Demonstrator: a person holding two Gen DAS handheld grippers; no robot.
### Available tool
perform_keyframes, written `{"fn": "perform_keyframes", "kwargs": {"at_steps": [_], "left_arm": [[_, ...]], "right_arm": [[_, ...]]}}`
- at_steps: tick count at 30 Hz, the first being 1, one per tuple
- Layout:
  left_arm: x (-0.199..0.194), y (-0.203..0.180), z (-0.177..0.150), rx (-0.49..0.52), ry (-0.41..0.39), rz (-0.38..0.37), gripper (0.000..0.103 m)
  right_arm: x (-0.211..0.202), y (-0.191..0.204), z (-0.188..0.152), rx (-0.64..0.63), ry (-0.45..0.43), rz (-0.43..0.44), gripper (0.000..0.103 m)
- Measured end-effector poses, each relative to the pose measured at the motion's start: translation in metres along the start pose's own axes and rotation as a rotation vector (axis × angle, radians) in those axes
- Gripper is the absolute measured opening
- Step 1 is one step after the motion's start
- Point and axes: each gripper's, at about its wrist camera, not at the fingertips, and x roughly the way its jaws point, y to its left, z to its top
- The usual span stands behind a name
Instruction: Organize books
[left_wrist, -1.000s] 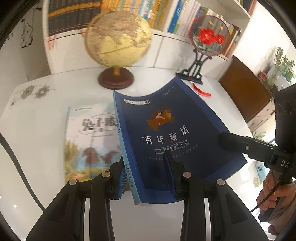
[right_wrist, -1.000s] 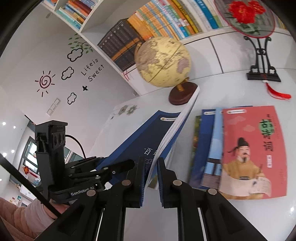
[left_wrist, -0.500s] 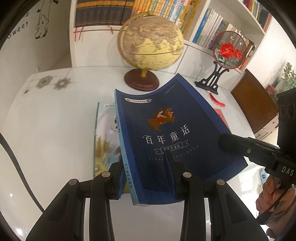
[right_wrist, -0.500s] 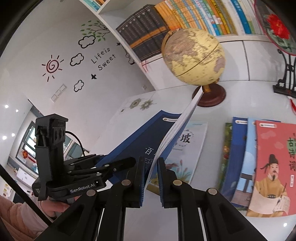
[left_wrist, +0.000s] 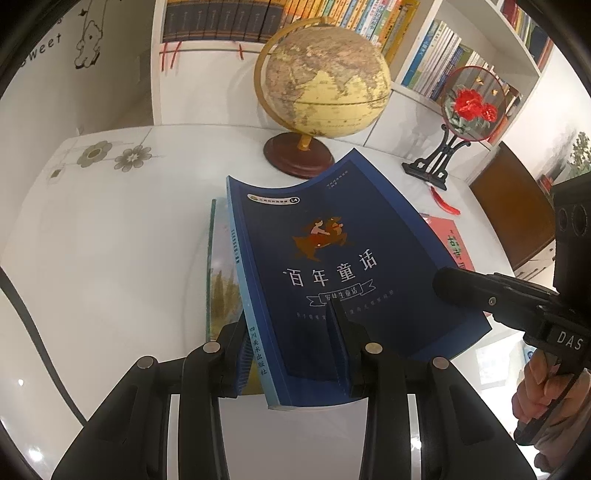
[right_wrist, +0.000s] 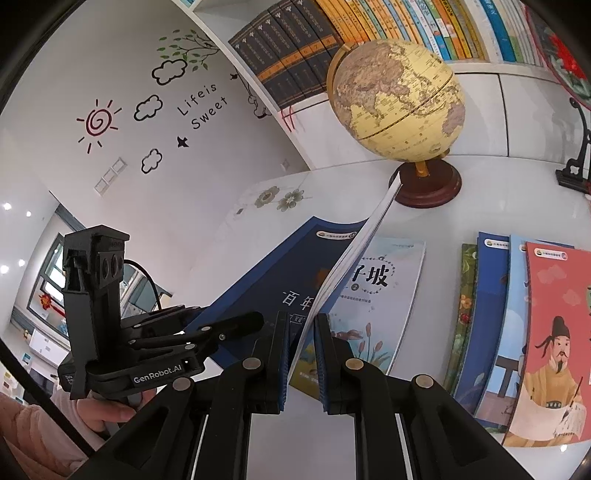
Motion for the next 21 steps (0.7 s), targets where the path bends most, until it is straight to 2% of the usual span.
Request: {"fn": "perform_keyframes", "kwargs": {"at_steps": [7, 12, 14, 17, 21], "left_arm": [[0.011, 0.011, -0.001, -0.022, 0.025, 0.003, 0.032], [0.023, 0.019, -0.004, -0.025, 0.063, 0.0, 0.032], [0.028, 0.022, -0.007, -0.033, 0.076, 0.0, 0.036], [0.035, 0.028, -0.009, -0.059, 0.099, 0.002, 0.037], [0.044, 0.028, -0.013, -0.041, 0.14, 0.029, 0.037]], "right_arm": [[0.019, 0.002, 0.002, -0.021, 0.031, -0.007, 0.013], [0.03, -0.016, -0.002, 0.055, 0.045, -0.005, 0.013], [0.033, -0.024, -0.007, 0.1, 0.041, 0.001, 0.013], [0.041, -0.038, -0.015, 0.168, 0.062, 0.009, 0.013], [0.048, -0.039, -0.022, 0.162, 0.097, -0.028, 0.013]]}}
